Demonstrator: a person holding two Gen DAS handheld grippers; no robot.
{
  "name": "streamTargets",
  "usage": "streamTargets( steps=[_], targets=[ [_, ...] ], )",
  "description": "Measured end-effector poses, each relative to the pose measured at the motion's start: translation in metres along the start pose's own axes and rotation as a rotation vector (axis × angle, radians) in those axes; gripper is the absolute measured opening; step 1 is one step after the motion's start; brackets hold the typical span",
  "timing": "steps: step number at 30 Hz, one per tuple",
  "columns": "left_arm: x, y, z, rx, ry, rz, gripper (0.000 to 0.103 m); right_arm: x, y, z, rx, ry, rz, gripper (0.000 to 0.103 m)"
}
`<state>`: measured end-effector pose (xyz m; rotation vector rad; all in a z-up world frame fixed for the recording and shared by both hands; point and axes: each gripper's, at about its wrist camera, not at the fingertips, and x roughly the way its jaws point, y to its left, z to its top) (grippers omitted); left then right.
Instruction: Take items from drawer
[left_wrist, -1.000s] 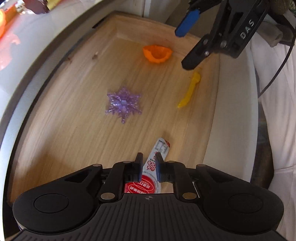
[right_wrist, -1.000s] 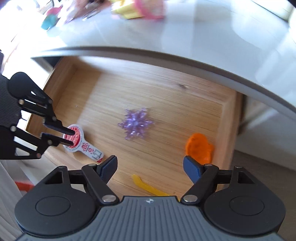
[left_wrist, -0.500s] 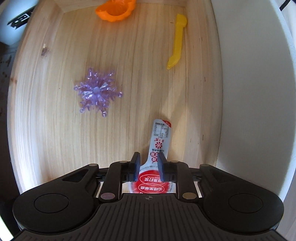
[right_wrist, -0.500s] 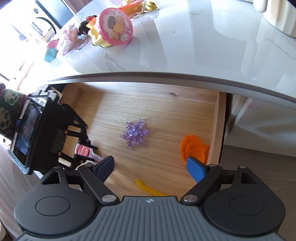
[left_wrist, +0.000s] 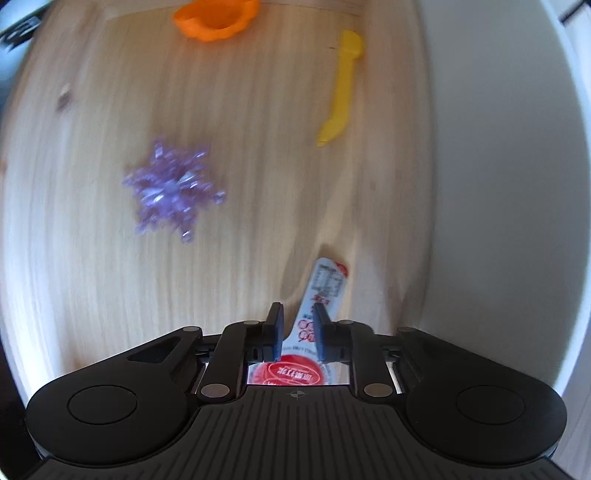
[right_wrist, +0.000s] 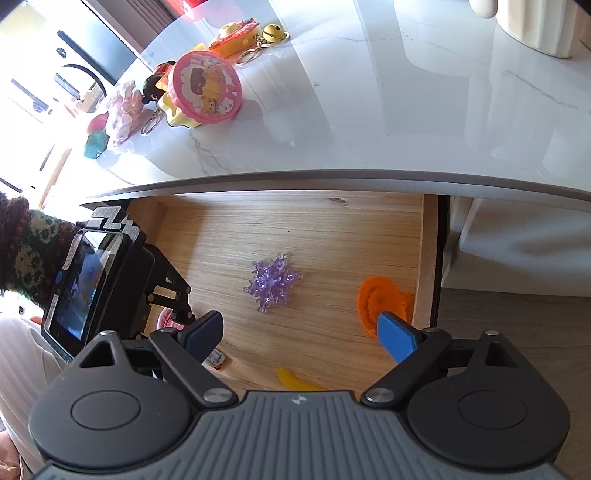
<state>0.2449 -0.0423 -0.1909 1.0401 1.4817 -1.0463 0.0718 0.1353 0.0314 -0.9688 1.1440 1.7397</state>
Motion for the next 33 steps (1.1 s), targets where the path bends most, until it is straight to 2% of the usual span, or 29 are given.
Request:
streamTargets(
  steps=[2, 5, 6, 7, 10, 12, 15, 18, 21, 26, 30, 33],
  targets=[
    [-0.005, 0.002, -0.007, -0.035, -0.02, 0.079, 0.022, 0.0, -0.002, 0.001, 0.014, -0.002, -0.004, 0.091],
    [-0.008, 0.009, -0.017, -0.061, 0.002, 0.307, 0.017, -0.002, -0.005, 0.001, 0.028, -0.009, -0.004, 0.091],
    [-0.01, 0.012, -0.021, -0.074, 0.005, 0.33, 0.016, -0.002, -0.005, 0.002, 0.03, -0.011, -0.005, 0.091],
    [-0.016, 0.016, -0.026, -0.101, -0.016, 0.302, 0.015, -0.002, -0.004, 0.002, 0.03, -0.013, -0.005, 0.091],
    [-0.04, 0.03, -0.043, -0.264, -0.126, 0.086, 0.021, -0.003, -0.003, 0.002, 0.032, -0.021, -0.011, 0.091],
    [-0.05, 0.037, -0.052, -0.369, -0.164, 0.008, 0.021, -0.003, -0.004, 0.001, 0.032, -0.024, -0.011, 0.092],
    [-0.056, 0.044, -0.052, -0.492, -0.151, -0.005, 0.019, -0.003, -0.004, 0.001, 0.033, -0.023, -0.011, 0.093],
    [-0.052, 0.045, -0.063, -0.679, -0.144, -0.006, 0.019, -0.005, -0.004, 0.001, 0.03, -0.027, -0.013, 0.093],
    [-0.049, 0.049, -0.063, -0.795, -0.145, -0.007, 0.02, -0.007, -0.004, 0.001, 0.035, -0.03, -0.015, 0.093],
    [-0.036, 0.048, -0.062, -0.837, -0.111, 0.057, 0.02, -0.006, 0.0, 0.001, 0.035, -0.035, -0.016, 0.095],
    [-0.047, 0.048, -0.073, -0.876, -0.152, 0.063, 0.02, -0.005, 0.001, 0.0, 0.037, -0.037, -0.023, 0.095],
    [-0.053, 0.052, -0.083, -0.942, -0.202, 0.06, 0.02, -0.005, 0.0, 0.0, 0.044, -0.034, -0.023, 0.095]
  ],
)
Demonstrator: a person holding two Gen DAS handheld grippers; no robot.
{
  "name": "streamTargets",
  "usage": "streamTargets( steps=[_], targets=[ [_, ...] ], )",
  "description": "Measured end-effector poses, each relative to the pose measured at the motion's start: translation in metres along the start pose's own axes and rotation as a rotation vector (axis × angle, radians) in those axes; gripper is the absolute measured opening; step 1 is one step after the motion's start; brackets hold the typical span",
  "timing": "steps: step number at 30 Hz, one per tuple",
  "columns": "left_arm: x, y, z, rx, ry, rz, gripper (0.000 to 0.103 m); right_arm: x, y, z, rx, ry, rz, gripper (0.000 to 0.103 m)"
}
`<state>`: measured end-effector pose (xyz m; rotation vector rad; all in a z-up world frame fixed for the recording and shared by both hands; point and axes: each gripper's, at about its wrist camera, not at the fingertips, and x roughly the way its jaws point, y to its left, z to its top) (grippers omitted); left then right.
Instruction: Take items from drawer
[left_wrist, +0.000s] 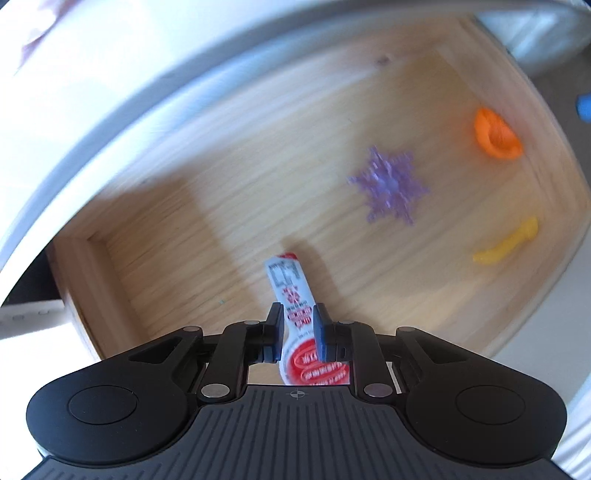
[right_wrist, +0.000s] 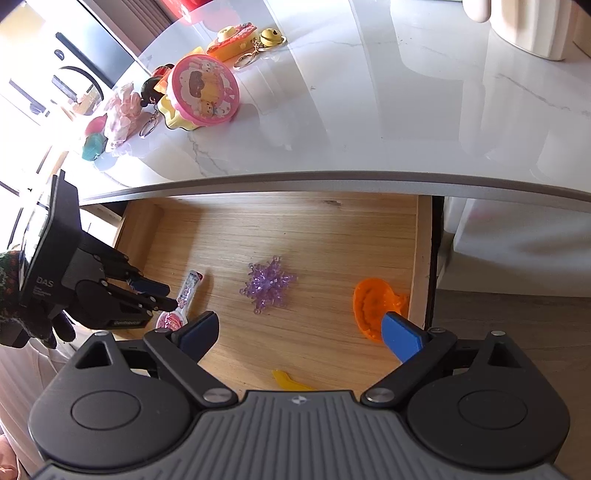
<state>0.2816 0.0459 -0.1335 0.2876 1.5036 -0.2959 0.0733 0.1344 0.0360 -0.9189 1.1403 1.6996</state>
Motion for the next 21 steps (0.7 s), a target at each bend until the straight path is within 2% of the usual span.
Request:
streamTargets(
  steps=[5, 8, 10, 13, 19, 21],
  targets=[
    [0.012, 0.012, 0.005, -0.11, 0.02, -0.025, 0.02, -0.002, 0.004, 0.0, -0.014, -0.003, 0.006, 0.096],
    [0.028, 0.018, 0.007, -0.211, 0.049, -0.082, 0.02, -0.002, 0.004, 0.0, -0.009, -0.002, 0.001, 0.096],
    [0.032, 0.019, 0.008, -0.247, 0.056, -0.094, 0.02, -0.001, 0.003, 0.0, -0.005, -0.001, -0.002, 0.096],
    [0.03, 0.015, 0.014, -0.24, 0.045, -0.106, 0.022, -0.001, 0.004, 0.0, -0.005, 0.0, -0.003, 0.096],
    [0.024, 0.013, 0.012, -0.156, 0.067, -0.024, 0.02, 0.003, 0.006, -0.002, -0.021, 0.013, -0.025, 0.097],
    [0.02, 0.015, 0.009, -0.16, 0.06, -0.04, 0.021, 0.005, 0.007, -0.003, -0.026, 0.02, -0.03, 0.097]
  ],
)
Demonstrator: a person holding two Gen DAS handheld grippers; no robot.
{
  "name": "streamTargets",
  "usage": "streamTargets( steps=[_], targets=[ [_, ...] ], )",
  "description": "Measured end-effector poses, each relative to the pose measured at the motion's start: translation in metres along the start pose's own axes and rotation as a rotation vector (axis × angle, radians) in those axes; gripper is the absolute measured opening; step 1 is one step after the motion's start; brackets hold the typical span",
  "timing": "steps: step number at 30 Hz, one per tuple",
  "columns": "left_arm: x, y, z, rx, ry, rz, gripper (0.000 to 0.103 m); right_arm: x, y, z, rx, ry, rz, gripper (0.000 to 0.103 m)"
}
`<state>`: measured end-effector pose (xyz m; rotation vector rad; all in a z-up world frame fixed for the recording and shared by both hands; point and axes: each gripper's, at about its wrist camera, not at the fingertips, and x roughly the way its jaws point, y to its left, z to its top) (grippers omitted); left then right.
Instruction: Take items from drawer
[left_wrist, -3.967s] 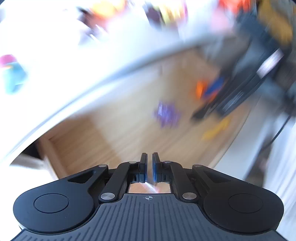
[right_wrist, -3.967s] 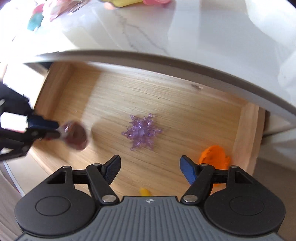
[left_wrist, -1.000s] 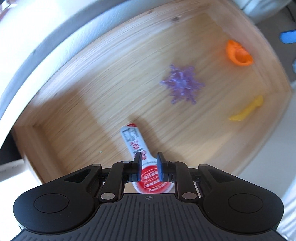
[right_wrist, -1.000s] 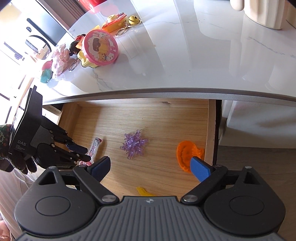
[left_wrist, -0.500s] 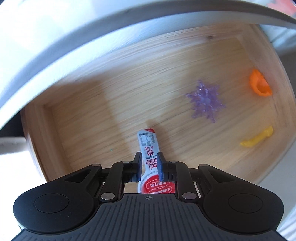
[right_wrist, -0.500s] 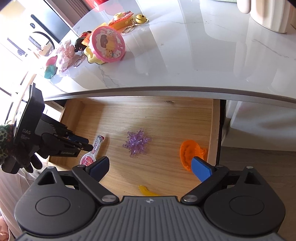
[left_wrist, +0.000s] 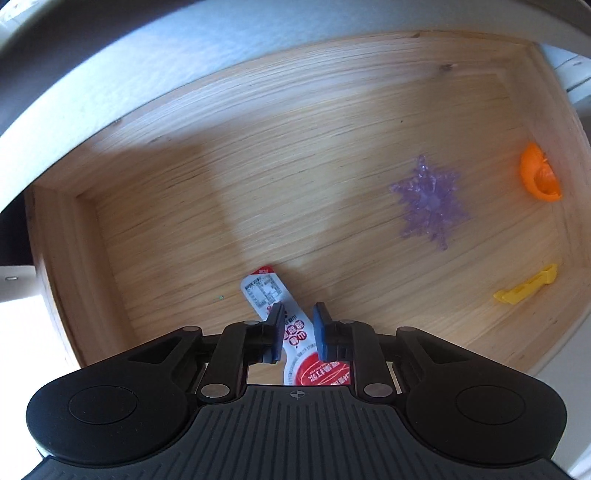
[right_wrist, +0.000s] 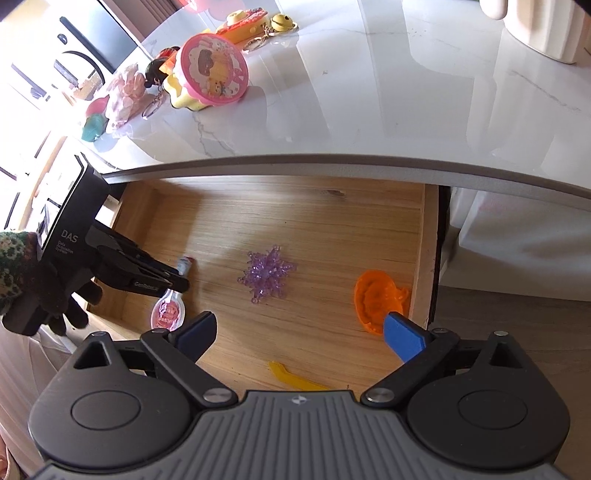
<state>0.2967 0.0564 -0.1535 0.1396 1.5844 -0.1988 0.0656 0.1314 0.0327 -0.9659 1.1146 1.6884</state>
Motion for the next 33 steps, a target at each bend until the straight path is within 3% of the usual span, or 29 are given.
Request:
streamTargets(
  steps=[10, 12, 14, 16, 18, 20, 22, 25, 26, 27, 28, 32, 33],
  targets=[
    [-0.021, 0.014, -0.018, -0.059, 0.035, -0.021, 0.022, 0.002, 0.005, 0.002, -0.011, -0.002, -0.009, 0.099],
    [-0.027, 0.01, -0.02, 0.016, 0.047, -0.049, 0.022, 0.001, 0.005, 0.002, -0.004, -0.004, -0.006, 0.1],
    [-0.031, -0.004, -0.023, 0.187, 0.091, -0.117, 0.022, 0.0, 0.004, 0.002, -0.001, -0.008, -0.002, 0.1],
    [-0.034, -0.02, -0.031, 0.381, 0.159, -0.134, 0.022, 0.001, 0.004, 0.002, 0.0, -0.007, -0.003, 0.1],
    [-0.028, -0.022, -0.035, 0.398, 0.238, -0.147, 0.018, 0.002, 0.002, 0.002, 0.012, 0.0, 0.002, 0.1],
    [-0.017, -0.015, -0.03, 0.306, 0.284, -0.154, 0.018, 0.002, 0.001, 0.003, 0.023, 0.003, 0.006, 0.1],
    [-0.008, -0.017, -0.028, 0.313, 0.292, -0.138, 0.018, 0.002, 0.001, 0.003, 0.024, -0.001, 0.002, 0.1],
    [-0.014, -0.021, -0.021, 0.238, 0.236, -0.211, 0.02, 0.002, 0.001, 0.002, 0.028, -0.003, -0.002, 0.1],
    [-0.018, -0.022, -0.021, 0.211, 0.209, -0.29, 0.02, 0.001, 0.0, 0.002, 0.03, -0.005, -0.005, 0.1],
    [-0.022, -0.024, -0.022, 0.222, 0.185, -0.341, 0.02, 0.0, -0.001, 0.002, 0.036, -0.009, -0.007, 0.1],
    [-0.028, -0.029, -0.025, 0.268, 0.156, -0.343, 0.023, -0.001, -0.003, 0.002, 0.042, -0.014, -0.007, 0.1],
    [-0.065, -0.049, -0.046, 0.549, -0.045, -0.178, 0.022, -0.002, -0.005, 0.003, 0.059, -0.023, -0.005, 0.1],
    [-0.07, -0.046, -0.064, 0.628, -0.116, -0.116, 0.022, -0.001, -0.004, 0.003, 0.057, -0.022, -0.005, 0.101]
  ],
)
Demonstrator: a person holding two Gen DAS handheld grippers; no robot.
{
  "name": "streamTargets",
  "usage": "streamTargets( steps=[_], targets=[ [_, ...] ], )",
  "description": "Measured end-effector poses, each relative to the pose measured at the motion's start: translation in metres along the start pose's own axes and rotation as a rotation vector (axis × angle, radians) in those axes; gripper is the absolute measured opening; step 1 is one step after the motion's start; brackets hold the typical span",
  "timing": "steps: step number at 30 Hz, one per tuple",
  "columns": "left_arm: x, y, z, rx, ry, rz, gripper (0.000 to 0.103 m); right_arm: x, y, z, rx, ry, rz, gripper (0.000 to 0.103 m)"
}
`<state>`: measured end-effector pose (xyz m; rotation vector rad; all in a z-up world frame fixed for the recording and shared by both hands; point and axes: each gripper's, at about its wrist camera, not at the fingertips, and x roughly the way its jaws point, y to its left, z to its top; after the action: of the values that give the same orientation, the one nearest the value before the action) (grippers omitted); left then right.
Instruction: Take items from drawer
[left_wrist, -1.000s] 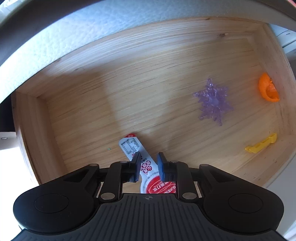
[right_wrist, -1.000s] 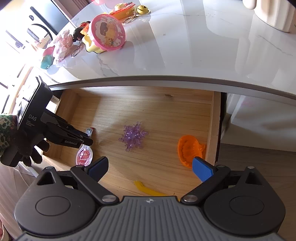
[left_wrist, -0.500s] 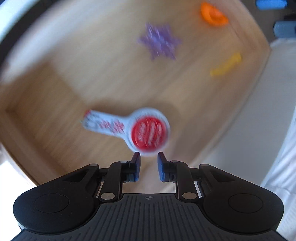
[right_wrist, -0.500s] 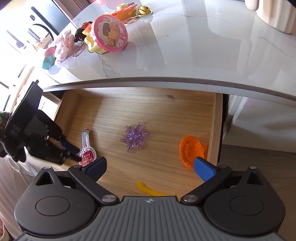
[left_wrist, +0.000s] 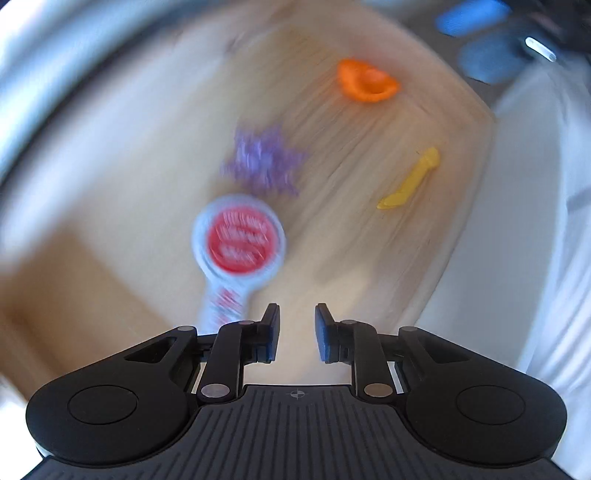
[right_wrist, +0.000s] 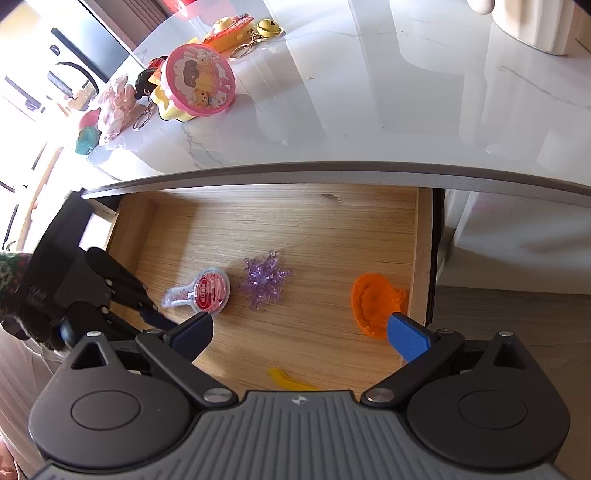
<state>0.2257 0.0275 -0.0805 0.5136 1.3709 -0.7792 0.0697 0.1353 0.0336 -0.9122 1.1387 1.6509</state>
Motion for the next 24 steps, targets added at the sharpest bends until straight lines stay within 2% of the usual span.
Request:
streamTargets(
  steps=[2, 3, 5, 6, 8, 10, 13, 15, 17, 20, 22, 24],
  targets=[
    [-0.007, -0.008, 0.008, 0.123, -0.065, 0.105, 0.023, 0.001, 0.002, 0.0, -0.01, 0.004, -0.002, 0.101],
    [-0.007, -0.008, 0.013, 0.168, -0.065, 0.142, 0.023, 0.002, 0.003, 0.0, -0.014, 0.004, -0.002, 0.101],
    [0.002, -0.003, 0.016, 0.167, -0.019, 0.19, 0.024, 0.002, 0.004, 0.0, -0.019, 0.004, -0.001, 0.101],
    [0.009, 0.006, 0.026, 0.151, -0.008, 0.211, 0.024, 0.002, 0.005, 0.0, -0.02, 0.005, -0.004, 0.101],
    [0.013, 0.007, 0.026, 0.118, -0.002, 0.228, 0.024, 0.003, 0.003, 0.0, -0.015, 0.006, -0.012, 0.101],
    [0.017, 0.01, 0.022, 0.089, 0.001, 0.224, 0.024, 0.004, 0.003, -0.001, -0.011, 0.005, -0.015, 0.101],
    [0.024, 0.015, 0.022, 0.044, -0.011, 0.169, 0.031, 0.005, 0.002, -0.001, -0.008, 0.009, -0.016, 0.101],
    [0.029, 0.014, 0.025, 0.062, 0.015, 0.19, 0.035, 0.005, 0.002, -0.001, -0.007, 0.009, -0.018, 0.101],
    [0.03, 0.016, 0.028, 0.052, -0.01, 0.168, 0.036, 0.005, 0.003, -0.002, -0.011, 0.007, -0.016, 0.101],
    [0.027, 0.027, 0.033, -0.024, -0.039, 0.106, 0.038, 0.006, 0.002, -0.002, -0.011, 0.008, -0.022, 0.101],
    [0.023, 0.029, 0.034, -0.053, -0.035, 0.121, 0.029, 0.006, 0.003, -0.002, -0.016, 0.004, -0.028, 0.101],
    [0.022, 0.03, 0.034, -0.064, -0.032, 0.125, 0.028, 0.005, 0.005, -0.003, -0.03, -0.008, -0.039, 0.101]
  ],
)
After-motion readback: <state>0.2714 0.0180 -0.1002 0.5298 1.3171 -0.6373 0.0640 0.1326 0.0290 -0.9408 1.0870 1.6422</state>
